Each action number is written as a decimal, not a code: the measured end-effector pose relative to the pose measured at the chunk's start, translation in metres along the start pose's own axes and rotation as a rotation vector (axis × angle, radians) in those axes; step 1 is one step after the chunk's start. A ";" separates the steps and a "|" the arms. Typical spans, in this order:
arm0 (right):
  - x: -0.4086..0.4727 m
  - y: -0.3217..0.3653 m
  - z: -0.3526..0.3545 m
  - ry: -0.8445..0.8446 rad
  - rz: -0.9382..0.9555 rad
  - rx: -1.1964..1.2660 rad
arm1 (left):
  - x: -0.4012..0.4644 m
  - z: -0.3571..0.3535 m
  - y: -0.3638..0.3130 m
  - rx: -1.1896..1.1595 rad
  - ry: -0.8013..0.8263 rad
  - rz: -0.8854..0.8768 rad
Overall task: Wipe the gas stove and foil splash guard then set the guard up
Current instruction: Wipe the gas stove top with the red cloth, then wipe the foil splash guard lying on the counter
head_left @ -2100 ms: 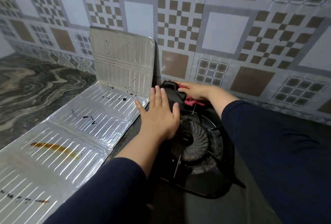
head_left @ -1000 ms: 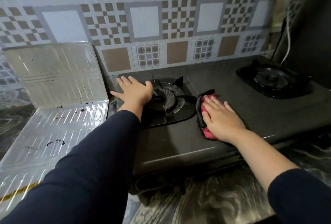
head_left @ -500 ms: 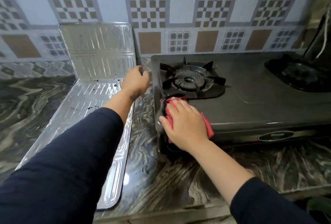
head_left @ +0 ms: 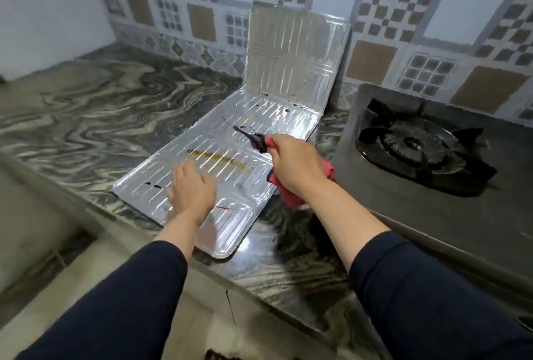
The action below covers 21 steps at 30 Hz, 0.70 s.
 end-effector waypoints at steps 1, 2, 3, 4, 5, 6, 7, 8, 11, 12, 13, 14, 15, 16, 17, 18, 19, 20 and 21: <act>0.004 0.009 -0.011 0.023 0.042 0.027 | -0.002 0.005 0.017 0.013 -0.032 0.038; 0.008 0.017 -0.023 0.036 0.075 0.059 | -0.004 0.010 0.032 0.029 -0.060 0.069; 0.011 0.024 -0.034 0.046 0.100 0.093 | -0.005 0.015 0.045 0.048 -0.082 0.094; 0.013 0.030 -0.045 0.054 0.123 0.121 | -0.007 0.018 0.056 0.068 -0.095 0.118; 0.014 0.036 -0.056 0.066 0.154 0.137 | -0.008 0.020 0.066 0.084 -0.099 0.146; 0.014 0.042 -0.070 0.086 0.194 0.142 | -0.008 0.020 0.075 0.097 -0.097 0.171; 0.014 0.047 -0.084 0.112 0.245 0.138 | -0.007 0.020 0.083 0.108 -0.088 0.193; 0.013 0.051 -0.101 0.154 0.302 0.126 | -0.005 0.018 0.089 0.115 -0.079 0.207; 0.001 0.057 -0.151 0.332 0.435 0.072 | 0.009 0.013 0.097 0.124 -0.083 0.224; -0.006 0.055 -0.165 0.393 0.451 0.046 | 0.015 0.012 0.097 0.131 -0.089 0.235; -0.014 0.052 -0.176 0.448 0.458 0.002 | 0.021 0.010 0.097 0.138 -0.092 0.256; -0.020 0.049 -0.183 0.476 0.464 -0.044 | 0.025 0.007 0.096 0.143 -0.092 0.282; -0.025 0.046 -0.188 0.478 0.473 -0.076 | 0.028 0.004 0.095 0.152 -0.095 0.304; -0.027 0.043 -0.190 0.472 0.481 -0.091 | 0.030 -0.001 0.095 0.173 -0.111 0.315; -0.028 0.043 -0.191 0.469 0.486 -0.095 | 0.029 -0.004 0.095 0.203 -0.137 0.316; -0.028 0.042 -0.192 0.474 0.491 -0.090 | 0.028 -0.007 0.095 0.234 -0.161 0.309; -0.026 0.041 -0.192 0.476 0.495 -0.080 | 0.028 -0.009 0.096 0.260 -0.175 0.302; -0.024 0.039 -0.192 0.477 0.499 -0.071 | 0.029 -0.011 0.097 0.283 -0.178 0.296; -0.020 0.035 -0.193 0.472 0.496 -0.069 | 0.030 -0.011 0.098 0.305 -0.176 0.291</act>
Point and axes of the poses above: each hand's wrist, its own x-axis towards the middle knuckle, its own z-axis out of the back of the hand, y = z × x, the point moved 3 cm from there along x, towards the middle knuckle, and after that the axes turned 11 degrees about z, right-handed, at the moved point
